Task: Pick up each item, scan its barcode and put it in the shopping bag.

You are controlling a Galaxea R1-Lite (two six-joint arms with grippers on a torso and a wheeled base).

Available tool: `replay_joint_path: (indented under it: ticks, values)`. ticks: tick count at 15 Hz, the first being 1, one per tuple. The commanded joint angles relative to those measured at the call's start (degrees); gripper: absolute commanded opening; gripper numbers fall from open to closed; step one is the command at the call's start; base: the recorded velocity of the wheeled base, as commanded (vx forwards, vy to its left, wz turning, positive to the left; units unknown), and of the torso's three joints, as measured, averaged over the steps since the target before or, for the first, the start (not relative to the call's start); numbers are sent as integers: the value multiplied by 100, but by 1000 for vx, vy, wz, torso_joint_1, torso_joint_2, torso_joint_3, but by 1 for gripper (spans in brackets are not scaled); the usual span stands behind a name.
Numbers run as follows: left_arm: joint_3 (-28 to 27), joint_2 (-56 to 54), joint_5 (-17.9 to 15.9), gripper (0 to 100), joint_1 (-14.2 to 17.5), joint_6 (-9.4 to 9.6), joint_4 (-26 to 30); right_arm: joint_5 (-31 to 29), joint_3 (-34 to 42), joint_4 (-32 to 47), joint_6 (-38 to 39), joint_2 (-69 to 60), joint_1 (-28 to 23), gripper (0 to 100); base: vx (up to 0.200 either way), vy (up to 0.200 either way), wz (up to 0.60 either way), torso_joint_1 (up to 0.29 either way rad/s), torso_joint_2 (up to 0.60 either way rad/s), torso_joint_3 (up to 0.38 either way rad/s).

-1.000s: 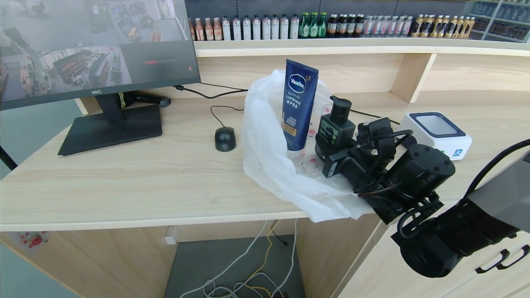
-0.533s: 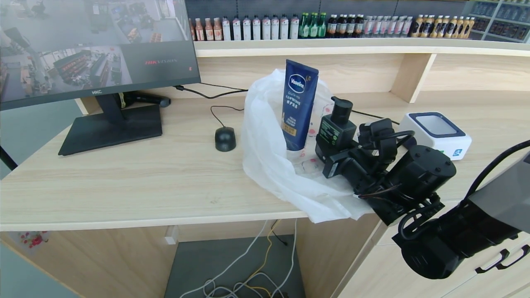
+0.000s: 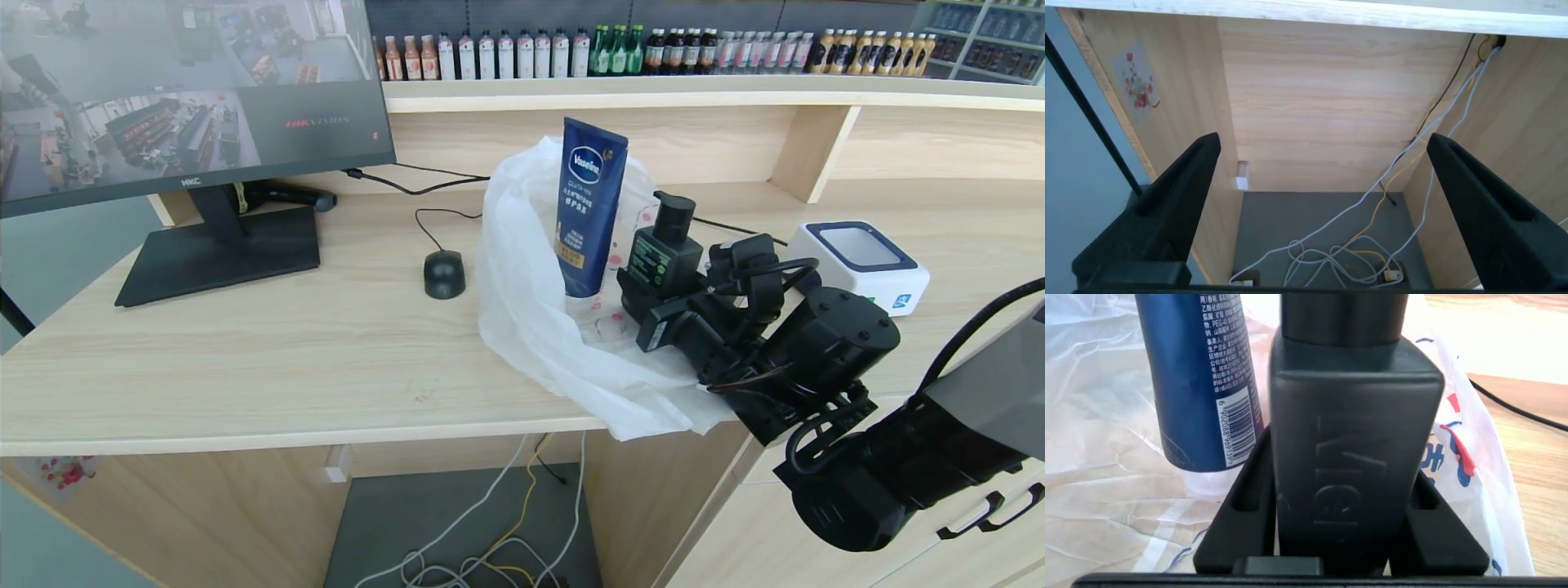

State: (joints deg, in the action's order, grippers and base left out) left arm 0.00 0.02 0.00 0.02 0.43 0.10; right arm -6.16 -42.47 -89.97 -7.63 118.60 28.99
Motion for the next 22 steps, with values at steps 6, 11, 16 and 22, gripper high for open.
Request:
replay_joint_path:
  ticks: [6,11,16,22]
  values:
    - [0,-2,0,100,-2,1,-1,-26,20,5,174,49,1,100,0,0,0,0,0,0]
    - [0,-2,0,100,-2,1,-1,-26,125,-3,183,-39,1,100,0,0,0,0,0,0]
    - [0,-2,0,100,-2,-8,-1,-35,231,-3,183,-417,-7,100,0,0,0,0,0,0]
    - [0,-2,0,100,6,1,-1,-35,406,-3,174,-997,-16,100,0,0,0,0,0,0]
